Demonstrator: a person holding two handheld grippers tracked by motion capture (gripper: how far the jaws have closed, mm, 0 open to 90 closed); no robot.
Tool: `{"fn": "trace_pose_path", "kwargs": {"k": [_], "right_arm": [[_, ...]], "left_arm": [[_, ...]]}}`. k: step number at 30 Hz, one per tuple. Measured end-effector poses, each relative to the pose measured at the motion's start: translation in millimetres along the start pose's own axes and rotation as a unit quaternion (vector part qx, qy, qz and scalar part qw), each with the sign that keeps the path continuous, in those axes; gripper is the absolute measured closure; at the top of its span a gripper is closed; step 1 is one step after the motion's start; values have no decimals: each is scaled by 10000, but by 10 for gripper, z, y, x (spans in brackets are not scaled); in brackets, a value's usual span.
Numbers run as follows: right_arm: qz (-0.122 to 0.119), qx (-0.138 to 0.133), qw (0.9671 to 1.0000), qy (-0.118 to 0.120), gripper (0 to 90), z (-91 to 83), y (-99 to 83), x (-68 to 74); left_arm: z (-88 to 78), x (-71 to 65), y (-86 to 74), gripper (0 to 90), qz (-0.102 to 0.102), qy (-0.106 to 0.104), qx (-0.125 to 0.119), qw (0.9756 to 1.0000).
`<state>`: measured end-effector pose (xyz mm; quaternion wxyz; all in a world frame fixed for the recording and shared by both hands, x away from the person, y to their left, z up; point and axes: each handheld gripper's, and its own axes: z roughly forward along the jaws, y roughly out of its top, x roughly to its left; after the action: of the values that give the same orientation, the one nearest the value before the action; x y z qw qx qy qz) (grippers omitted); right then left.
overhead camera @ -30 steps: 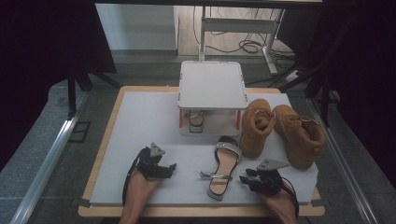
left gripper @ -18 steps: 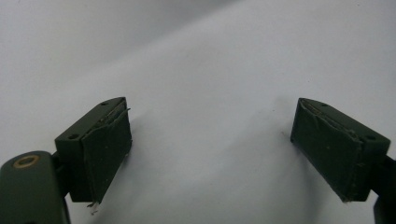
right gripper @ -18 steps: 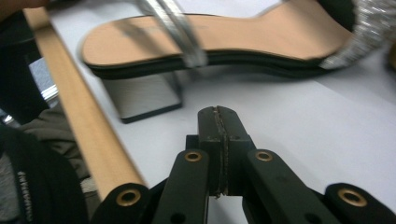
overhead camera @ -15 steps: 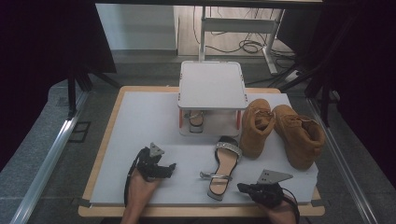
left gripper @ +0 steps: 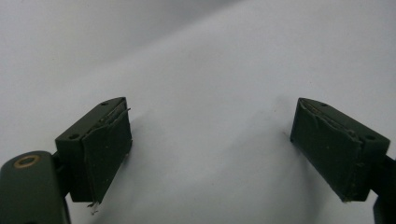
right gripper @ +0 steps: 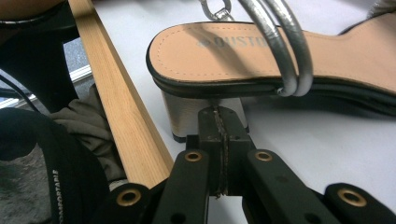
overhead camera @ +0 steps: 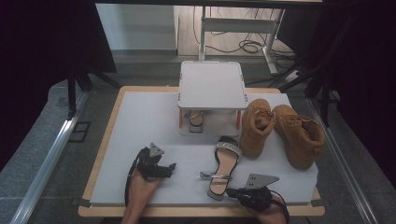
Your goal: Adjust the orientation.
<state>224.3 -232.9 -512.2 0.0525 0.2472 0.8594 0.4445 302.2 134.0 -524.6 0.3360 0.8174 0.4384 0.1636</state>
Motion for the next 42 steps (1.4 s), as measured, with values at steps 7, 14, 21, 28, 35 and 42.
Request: {"fn": "trace_pose_path", "kwargs": {"k": [7,14,21,28,35,42], "right_arm": [[-14,-35,10000,80,897,88,49,8],[-97,-52,9999,99,895,221,140,25],[-142,-71,9997,183,895,355,229,23],[-198,-57,9996,171,896,479,324,37],[-204,-74,9996,153,895,577,383,38],[-235,-5,9997,40,864,494,319,35]], "left_arm": [[0,0,0,125,-1,-1,0,10000],[-1,0,-1,127,8,-1,-1,10000],[-1,0,-1,127,8,-4,1,10000],[-1,0,-1,128,7,-7,0,10000],[-1,1,-1,129,7,-12,4,10000],[-1,1,-1,129,3,-13,5,10000]]}}
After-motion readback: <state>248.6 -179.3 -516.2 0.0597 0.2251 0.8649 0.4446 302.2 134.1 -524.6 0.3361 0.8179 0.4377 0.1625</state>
